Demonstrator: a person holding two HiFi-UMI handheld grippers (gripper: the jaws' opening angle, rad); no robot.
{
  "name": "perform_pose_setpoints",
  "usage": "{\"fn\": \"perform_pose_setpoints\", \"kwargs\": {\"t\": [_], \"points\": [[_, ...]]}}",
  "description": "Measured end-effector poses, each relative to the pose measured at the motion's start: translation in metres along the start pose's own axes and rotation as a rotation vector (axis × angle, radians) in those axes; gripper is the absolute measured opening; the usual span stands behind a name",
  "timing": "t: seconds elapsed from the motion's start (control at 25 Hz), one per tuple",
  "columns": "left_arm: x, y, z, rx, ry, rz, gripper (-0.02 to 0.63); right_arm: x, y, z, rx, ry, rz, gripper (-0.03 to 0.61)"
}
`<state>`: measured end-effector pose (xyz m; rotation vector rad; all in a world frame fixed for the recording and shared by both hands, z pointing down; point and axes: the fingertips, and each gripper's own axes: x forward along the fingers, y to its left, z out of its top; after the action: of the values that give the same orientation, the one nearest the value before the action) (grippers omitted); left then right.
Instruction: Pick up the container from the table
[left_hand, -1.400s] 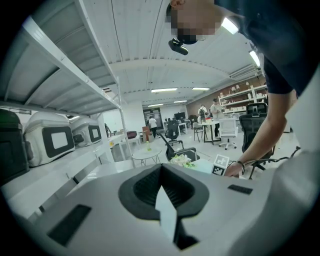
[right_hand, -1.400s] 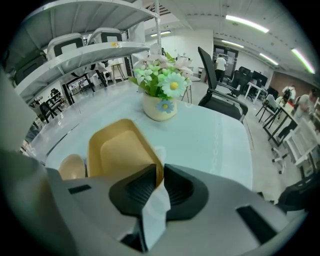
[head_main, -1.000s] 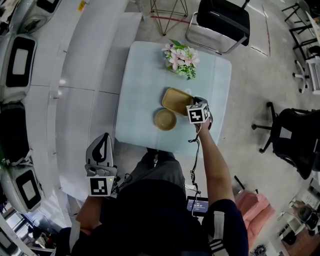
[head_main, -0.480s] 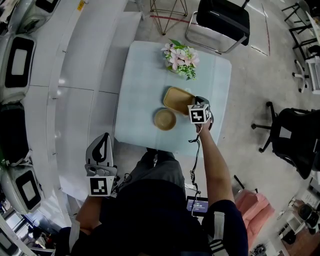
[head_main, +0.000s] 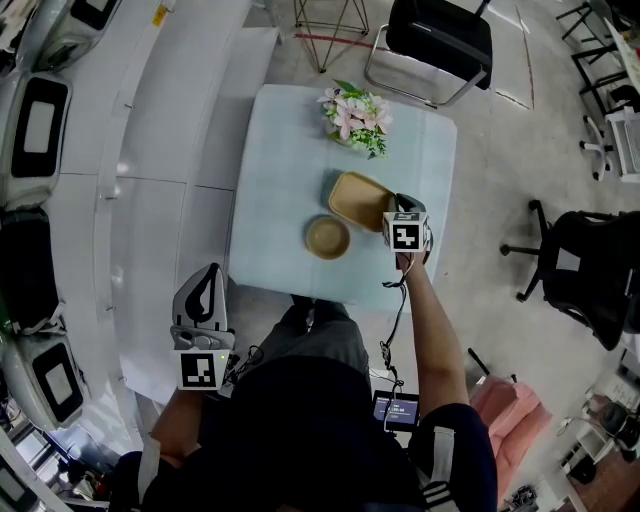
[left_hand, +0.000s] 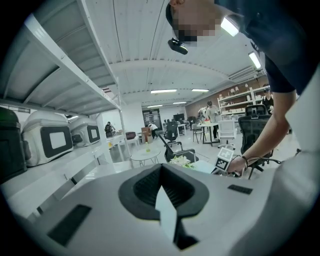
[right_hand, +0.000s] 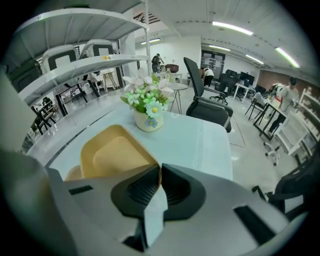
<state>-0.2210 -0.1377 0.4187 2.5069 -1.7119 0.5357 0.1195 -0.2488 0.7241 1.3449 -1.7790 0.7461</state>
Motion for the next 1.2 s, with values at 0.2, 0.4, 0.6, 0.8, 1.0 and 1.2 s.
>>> {"fn": "perform_pose_setpoints", "kwargs": {"t": [0.2, 0.4, 0.6, 0.8, 1.0, 1.2], "points": [[-0.001, -0.002, 0.005, 0.0, -0.016, -0.017, 0.003, -0.037, 0.0, 0.012, 0.011, -0.044, 0.006, 0.018], [-0.003, -0.005, 0.011, -0.01, -0.04, -0.029, 0.003, -0.081, 0.001, 0.025, 0.015, -0.091, 0.015, 0.018], [-0.008, -0.008, 0.018, -0.007, -0.061, -0.047, 0.003, -0.126, 0.007, 0.036, 0.015, -0.129, 0.03, 0.018], [-0.015, -0.012, 0.023, 0.005, -0.082, -0.064, 0.003, -0.169, 0.018, 0.04, 0.003, -0.139, 0.058, 0.018], [-0.024, -0.016, 0.031, -0.006, -0.109, -0.073, 0.003, -0.207, 0.03, 0.039, -0.015, -0.134, 0.081, 0.018], [-0.036, -0.018, 0.032, -0.008, -0.108, -0.075, 0.003, -0.24, 0.042, 0.038, -0.036, -0.119, 0.101, 0.017]]}}
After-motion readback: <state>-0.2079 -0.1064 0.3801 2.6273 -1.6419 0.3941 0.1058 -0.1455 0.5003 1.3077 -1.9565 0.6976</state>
